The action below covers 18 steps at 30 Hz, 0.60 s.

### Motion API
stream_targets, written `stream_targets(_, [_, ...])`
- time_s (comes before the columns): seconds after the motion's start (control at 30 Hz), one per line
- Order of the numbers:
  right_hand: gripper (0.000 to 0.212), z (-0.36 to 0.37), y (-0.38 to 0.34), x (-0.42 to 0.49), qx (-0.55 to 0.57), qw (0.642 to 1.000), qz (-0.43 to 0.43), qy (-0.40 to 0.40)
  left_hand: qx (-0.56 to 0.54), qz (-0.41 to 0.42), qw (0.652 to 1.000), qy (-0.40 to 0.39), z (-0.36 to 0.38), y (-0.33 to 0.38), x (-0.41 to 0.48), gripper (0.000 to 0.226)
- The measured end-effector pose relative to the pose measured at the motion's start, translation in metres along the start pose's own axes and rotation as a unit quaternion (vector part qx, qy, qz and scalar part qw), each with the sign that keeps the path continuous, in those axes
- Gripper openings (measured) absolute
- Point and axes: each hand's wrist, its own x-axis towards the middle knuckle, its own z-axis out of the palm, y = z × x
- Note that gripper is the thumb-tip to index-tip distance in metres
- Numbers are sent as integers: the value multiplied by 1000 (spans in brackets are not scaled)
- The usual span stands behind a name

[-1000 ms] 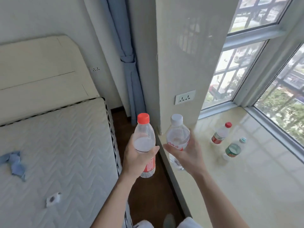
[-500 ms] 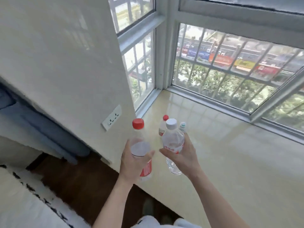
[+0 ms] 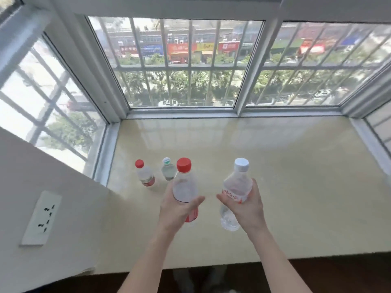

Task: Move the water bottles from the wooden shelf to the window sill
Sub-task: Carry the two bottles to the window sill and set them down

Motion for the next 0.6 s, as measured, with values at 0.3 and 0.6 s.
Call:
stream_targets(0.3, [60, -24, 60, 84, -2, 999, 11, 45, 1, -42, 999, -25, 65, -48, 83, 46])
stream_targets(0.6, [44, 6, 136, 191, -3, 1000, 14, 13, 56, -38, 998, 1, 98, -122, 179, 51])
